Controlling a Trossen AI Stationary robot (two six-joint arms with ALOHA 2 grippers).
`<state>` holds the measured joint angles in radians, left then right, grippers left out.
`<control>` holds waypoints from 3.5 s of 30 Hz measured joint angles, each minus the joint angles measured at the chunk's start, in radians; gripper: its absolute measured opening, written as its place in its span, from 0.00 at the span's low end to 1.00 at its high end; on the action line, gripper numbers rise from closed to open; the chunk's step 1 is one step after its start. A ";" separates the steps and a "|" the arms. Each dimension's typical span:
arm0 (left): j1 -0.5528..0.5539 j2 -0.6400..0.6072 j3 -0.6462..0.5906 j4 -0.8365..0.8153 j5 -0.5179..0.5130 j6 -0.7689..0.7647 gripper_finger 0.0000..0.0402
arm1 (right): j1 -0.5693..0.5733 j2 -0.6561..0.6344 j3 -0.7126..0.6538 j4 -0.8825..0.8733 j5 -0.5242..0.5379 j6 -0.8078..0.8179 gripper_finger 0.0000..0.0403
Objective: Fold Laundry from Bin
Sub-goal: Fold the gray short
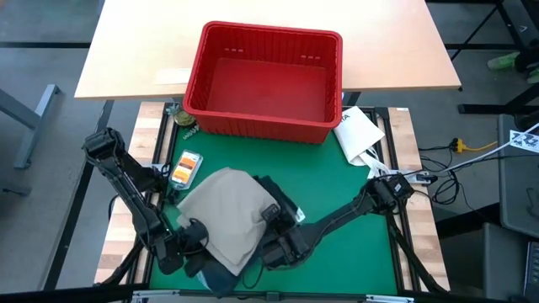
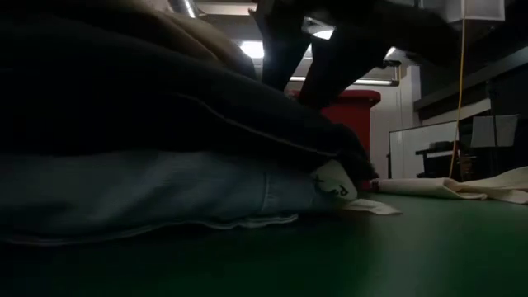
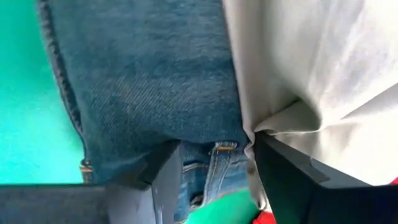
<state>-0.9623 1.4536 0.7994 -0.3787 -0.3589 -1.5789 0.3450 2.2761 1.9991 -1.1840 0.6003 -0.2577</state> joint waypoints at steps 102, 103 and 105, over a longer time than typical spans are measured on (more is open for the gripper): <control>0.019 -0.171 0.219 -0.090 -0.399 0.774 0.23 | 0.026 -0.282 -0.145 0.394 0.108 0.072 0.49; 0.030 -0.173 0.219 -0.120 -0.447 0.768 0.23 | 0.019 -0.270 -0.145 0.439 0.086 0.047 0.49; 0.058 -0.173 0.219 -0.180 -0.492 0.740 0.23 | 0.004 -0.254 -0.146 0.500 0.033 0.023 0.49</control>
<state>-0.9047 1.2804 1.0183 -0.5591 -0.8508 -0.8387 0.3485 2.0225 1.8530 -0.6835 0.6336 -0.2347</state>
